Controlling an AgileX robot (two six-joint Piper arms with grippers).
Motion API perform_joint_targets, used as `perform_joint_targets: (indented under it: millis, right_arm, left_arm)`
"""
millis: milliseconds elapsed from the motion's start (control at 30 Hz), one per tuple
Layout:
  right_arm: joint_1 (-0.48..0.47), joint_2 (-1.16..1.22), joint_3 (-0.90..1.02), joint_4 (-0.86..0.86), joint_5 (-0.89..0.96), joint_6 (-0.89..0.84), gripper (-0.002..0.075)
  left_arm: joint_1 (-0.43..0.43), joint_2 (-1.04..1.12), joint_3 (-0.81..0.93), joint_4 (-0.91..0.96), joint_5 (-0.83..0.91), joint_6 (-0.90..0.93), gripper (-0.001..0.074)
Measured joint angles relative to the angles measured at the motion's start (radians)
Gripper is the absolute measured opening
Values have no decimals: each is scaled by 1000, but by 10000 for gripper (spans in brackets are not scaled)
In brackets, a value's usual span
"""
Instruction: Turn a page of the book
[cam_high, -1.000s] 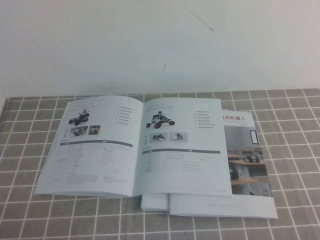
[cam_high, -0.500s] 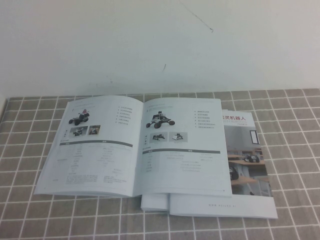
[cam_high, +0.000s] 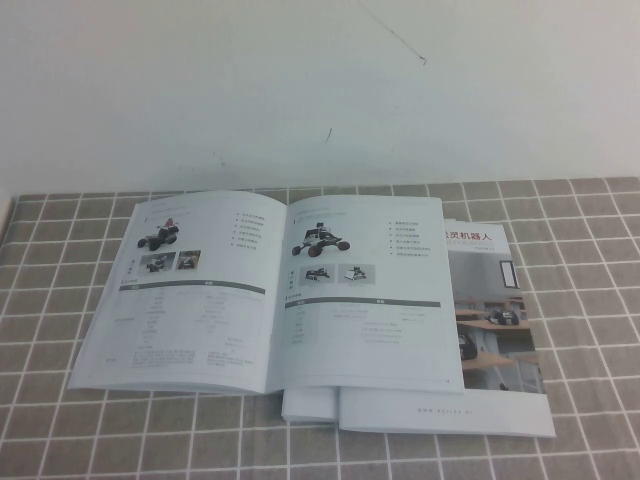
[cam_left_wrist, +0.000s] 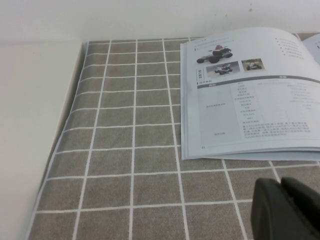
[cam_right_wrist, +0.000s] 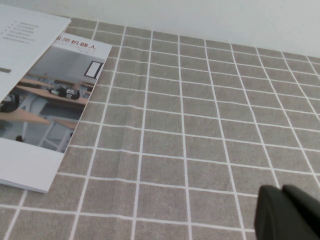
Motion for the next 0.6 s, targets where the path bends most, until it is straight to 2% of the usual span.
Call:
perform_joint_targets:
  millis: [167,600]
  right_arm:
    - [0,0,0,0,0,0,-2]
    - [0,0,0,0,0,0,-2]
  left_arm:
    - [0,0,4,13,-56,0,-3]
    - [0,0,6,28,-508,0,-3]
